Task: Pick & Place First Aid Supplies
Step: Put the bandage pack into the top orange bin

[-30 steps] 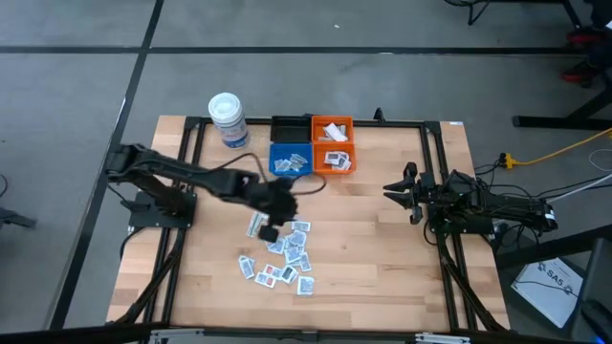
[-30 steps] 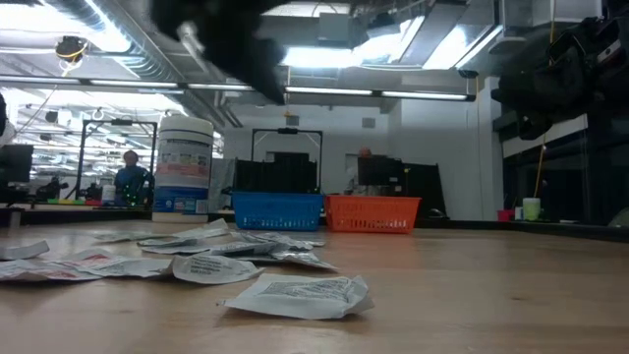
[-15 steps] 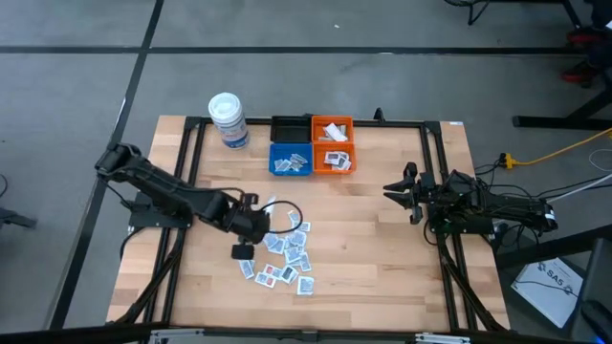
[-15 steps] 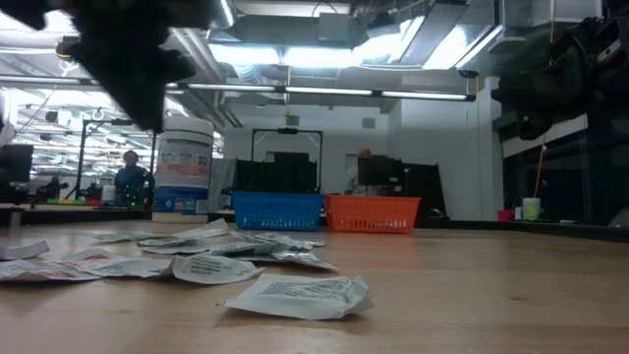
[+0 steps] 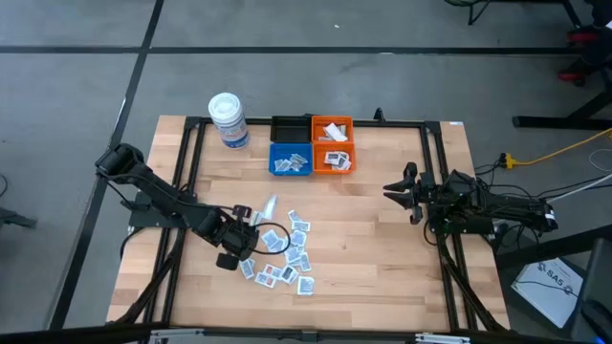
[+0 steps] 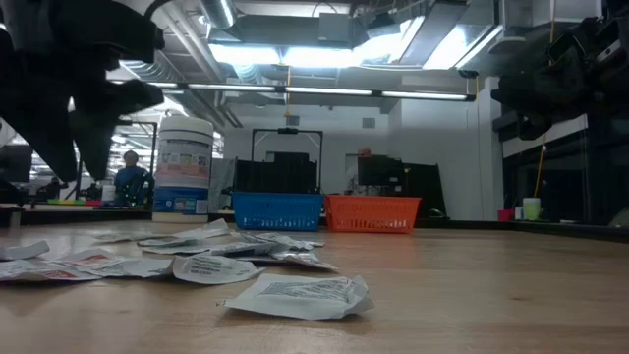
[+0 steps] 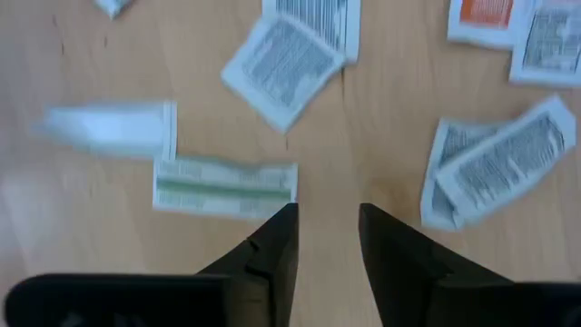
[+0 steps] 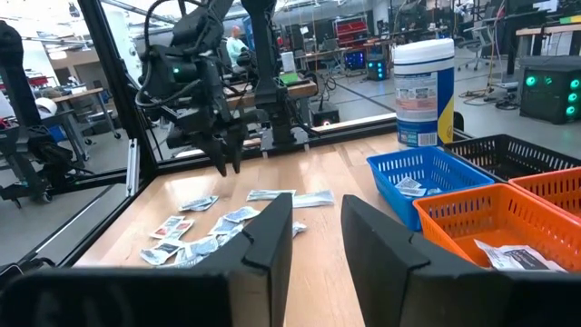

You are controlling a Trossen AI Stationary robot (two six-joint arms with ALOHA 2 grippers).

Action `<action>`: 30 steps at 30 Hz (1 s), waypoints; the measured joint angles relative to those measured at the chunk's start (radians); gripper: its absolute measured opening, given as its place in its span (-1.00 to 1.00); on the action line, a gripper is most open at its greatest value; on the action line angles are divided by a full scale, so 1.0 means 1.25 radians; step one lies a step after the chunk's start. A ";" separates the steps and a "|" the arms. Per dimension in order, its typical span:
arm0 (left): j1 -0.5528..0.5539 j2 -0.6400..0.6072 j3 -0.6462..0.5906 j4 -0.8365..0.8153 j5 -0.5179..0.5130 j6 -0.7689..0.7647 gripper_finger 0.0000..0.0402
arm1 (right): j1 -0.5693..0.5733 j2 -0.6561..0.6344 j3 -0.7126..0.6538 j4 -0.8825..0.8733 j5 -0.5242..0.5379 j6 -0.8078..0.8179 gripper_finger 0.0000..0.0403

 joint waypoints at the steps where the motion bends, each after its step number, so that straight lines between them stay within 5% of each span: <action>1: 0.004 0.000 -0.010 0.018 0.000 0.008 -0.40 | 0.000 0.000 0.000 0.000 0.000 0.000 -0.50; 16: 0.065 0.000 -0.183 0.257 -0.003 0.159 0.07 | 0.000 0.000 0.000 0.000 0.000 0.000 -0.50; 22: 0.095 -0.003 -0.221 0.309 0.021 0.158 -0.02 | 0.000 0.000 0.000 0.000 0.000 0.000 -0.50; 30: 0.150 -0.004 -0.255 0.356 0.097 0.145 -0.41 | 0.000 0.000 0.000 0.000 0.000 0.000 -0.50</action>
